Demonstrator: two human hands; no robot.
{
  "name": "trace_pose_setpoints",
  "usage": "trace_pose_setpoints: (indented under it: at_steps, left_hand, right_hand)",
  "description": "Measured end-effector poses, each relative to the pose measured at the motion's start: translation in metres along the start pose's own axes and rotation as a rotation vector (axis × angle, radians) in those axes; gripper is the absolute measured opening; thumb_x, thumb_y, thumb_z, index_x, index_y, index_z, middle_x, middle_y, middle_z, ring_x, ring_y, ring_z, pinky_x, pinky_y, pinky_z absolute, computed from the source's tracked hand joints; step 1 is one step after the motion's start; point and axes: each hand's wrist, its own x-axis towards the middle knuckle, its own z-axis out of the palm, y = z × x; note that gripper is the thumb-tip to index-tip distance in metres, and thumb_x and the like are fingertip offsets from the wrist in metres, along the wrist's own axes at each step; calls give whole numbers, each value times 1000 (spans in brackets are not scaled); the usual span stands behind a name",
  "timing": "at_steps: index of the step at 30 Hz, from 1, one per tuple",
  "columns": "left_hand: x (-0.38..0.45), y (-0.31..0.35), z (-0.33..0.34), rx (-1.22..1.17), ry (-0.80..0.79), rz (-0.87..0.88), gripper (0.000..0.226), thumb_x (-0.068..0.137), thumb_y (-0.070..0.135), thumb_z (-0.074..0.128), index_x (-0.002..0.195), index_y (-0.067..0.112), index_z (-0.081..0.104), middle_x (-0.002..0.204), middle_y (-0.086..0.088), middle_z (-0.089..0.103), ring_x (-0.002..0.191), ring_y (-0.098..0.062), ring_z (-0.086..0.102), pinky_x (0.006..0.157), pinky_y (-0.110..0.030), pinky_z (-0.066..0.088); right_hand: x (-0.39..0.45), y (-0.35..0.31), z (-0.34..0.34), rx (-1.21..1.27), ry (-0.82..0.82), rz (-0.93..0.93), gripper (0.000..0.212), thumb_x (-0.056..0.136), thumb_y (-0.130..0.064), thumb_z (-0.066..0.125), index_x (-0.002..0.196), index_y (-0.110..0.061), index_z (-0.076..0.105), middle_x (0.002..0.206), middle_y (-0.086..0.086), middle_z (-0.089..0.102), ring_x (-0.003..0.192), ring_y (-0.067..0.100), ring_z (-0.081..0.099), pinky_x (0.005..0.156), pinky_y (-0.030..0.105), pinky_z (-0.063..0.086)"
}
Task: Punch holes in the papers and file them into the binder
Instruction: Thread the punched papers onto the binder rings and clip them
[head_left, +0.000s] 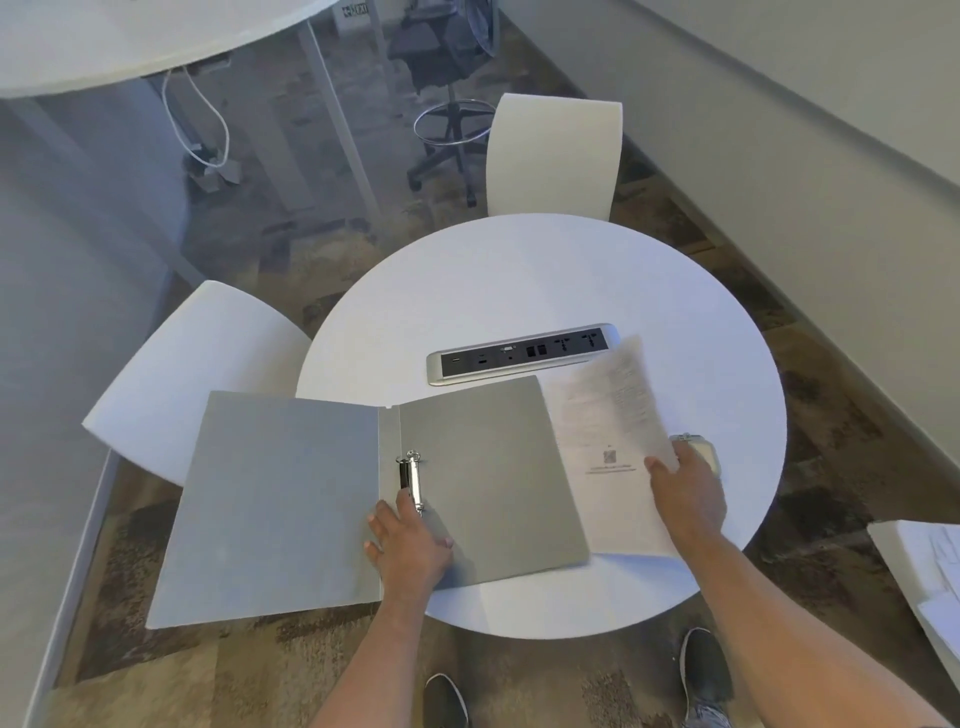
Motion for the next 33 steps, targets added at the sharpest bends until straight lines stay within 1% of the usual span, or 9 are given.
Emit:
trace_pose_setpoints:
  at_steps: [4, 7, 12, 15, 17, 19, 24, 30, 33]
  left_hand:
    - [-5, 17, -16, 21, 143, 110, 79, 85, 42, 69, 149, 19, 30, 162, -22, 13, 152, -38, 15, 122, -54, 12]
    - [-6, 37, -39, -203, 211, 307, 76, 83, 48, 74, 145, 19, 40, 162, -11, 22, 152, -27, 21, 120, -45, 23]
    - [-14, 82, -86, -806, -120, 411, 116, 61, 53, 92, 155, 31, 27, 158, 14, 33, 140, -4, 37, 114, -28, 31]
    - [-4, 92, -102, -1146, -221, 407, 76, 64, 20, 95, 131, 16, 58, 128, -2, 69, 116, -20, 67, 100, -36, 54]
    - [-3, 91, -109, -1161, -165, 388, 43, 69, 5, 91, 106, 10, 71, 103, -2, 79, 96, -21, 73, 81, -28, 60]
    - [-3, 81, -106, -1101, -107, 352, 34, 70, 5, 90, 100, 10, 75, 92, 4, 79, 85, -15, 72, 71, -20, 55]
    - [-5, 46, -76, -902, -200, 389, 16, 75, 4, 82, 85, 16, 81, 89, -8, 78, 86, -28, 73, 79, -44, 59]
    - [-10, 48, -87, -1048, -311, 203, 18, 84, -9, 61, 95, -7, 75, 84, -19, 75, 69, -29, 73, 64, -34, 61]
    - [-9, 48, -87, -1033, -298, 169, 16, 81, -4, 62, 89, -4, 77, 85, -23, 75, 73, -33, 71, 72, -41, 59]
  right_hand:
    - [1, -23, -28, 180, 155, -196, 19, 104, -35, 53, 118, -24, 57, 107, 2, 69, 90, 27, 67, 76, 39, 55]
    - [-4, -47, -45, 375, 143, -304, 16, 103, -36, 58, 114, -24, 58, 105, -3, 67, 90, 25, 68, 74, 37, 55]
    - [-15, -70, -41, 561, -91, -405, 21, 91, -40, 73, 106, -26, 69, 103, -3, 75, 93, 30, 71, 82, 56, 61]
    - [-28, -80, -30, 707, -232, -480, 10, 84, -32, 78, 94, -32, 76, 97, 1, 78, 88, 27, 72, 77, 46, 60]
    - [-35, -82, -21, 726, -322, -495, 14, 86, -18, 80, 81, -30, 76, 81, -10, 76, 74, 9, 68, 70, 29, 54]
    - [-36, -76, -9, 683, -390, -476, 24, 88, -6, 78, 72, -21, 71, 70, -14, 69, 67, 0, 62, 69, 21, 48]
    - [-32, -50, 24, 429, -593, -493, 15, 87, -2, 75, 91, -16, 75, 93, 7, 74, 87, 23, 69, 77, 46, 53]
    - [-30, -66, 27, 680, -652, -312, 20, 87, 12, 57, 96, 7, 75, 91, 28, 74, 74, 29, 72, 68, 34, 60]
    - [-28, -66, 32, 636, -686, -219, 22, 91, 5, 56, 94, 3, 77, 92, 30, 74, 74, 32, 72, 68, 35, 59]
